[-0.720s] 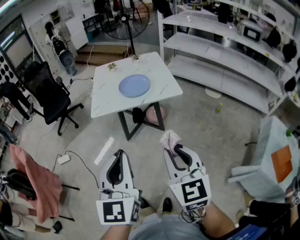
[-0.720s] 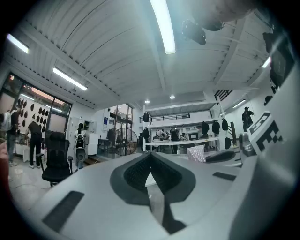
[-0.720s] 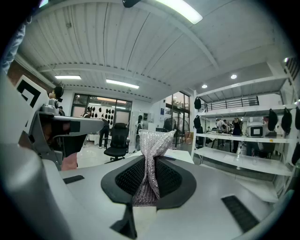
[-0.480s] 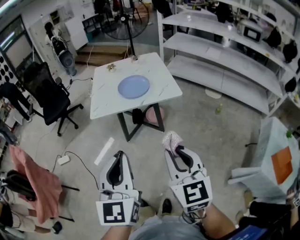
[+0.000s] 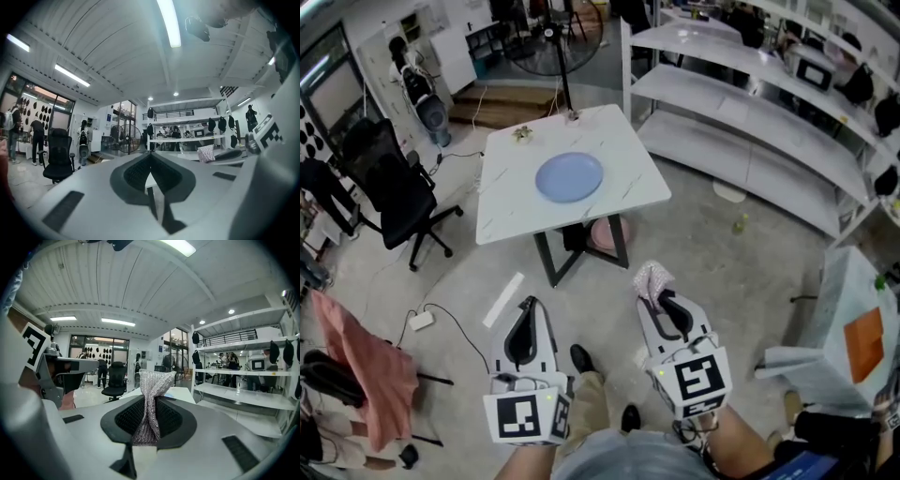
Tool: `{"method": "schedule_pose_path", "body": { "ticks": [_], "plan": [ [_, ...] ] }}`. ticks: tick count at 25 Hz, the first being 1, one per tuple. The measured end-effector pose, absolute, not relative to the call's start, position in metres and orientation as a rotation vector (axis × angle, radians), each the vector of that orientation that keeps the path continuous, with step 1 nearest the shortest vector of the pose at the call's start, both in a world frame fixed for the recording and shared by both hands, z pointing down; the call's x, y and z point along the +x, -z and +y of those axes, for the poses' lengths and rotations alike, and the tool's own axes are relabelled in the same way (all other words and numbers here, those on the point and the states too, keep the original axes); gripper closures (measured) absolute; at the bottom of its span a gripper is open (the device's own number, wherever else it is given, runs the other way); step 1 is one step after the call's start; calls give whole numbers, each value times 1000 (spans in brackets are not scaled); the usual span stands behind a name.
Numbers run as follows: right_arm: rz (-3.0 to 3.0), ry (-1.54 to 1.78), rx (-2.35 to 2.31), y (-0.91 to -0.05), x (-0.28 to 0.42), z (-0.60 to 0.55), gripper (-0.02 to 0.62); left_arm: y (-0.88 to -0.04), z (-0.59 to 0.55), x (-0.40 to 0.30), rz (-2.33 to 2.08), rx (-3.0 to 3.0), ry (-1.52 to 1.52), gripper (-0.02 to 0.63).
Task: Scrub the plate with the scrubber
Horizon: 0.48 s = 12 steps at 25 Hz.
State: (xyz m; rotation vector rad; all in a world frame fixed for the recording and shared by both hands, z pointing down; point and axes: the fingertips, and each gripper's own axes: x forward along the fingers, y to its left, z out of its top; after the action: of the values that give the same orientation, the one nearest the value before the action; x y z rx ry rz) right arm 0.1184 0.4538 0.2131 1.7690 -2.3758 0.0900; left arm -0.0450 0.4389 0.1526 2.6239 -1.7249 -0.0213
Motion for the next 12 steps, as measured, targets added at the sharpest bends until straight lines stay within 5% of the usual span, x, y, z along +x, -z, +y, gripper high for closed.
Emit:
{"method": "schedule_pose_path", "body": {
  "ticks": [12],
  "plan": [
    [-2337, -130, 1678, -251, 89, 269, 505, -197, 238, -71, -1675, 2570, -13, 600]
  ]
}}
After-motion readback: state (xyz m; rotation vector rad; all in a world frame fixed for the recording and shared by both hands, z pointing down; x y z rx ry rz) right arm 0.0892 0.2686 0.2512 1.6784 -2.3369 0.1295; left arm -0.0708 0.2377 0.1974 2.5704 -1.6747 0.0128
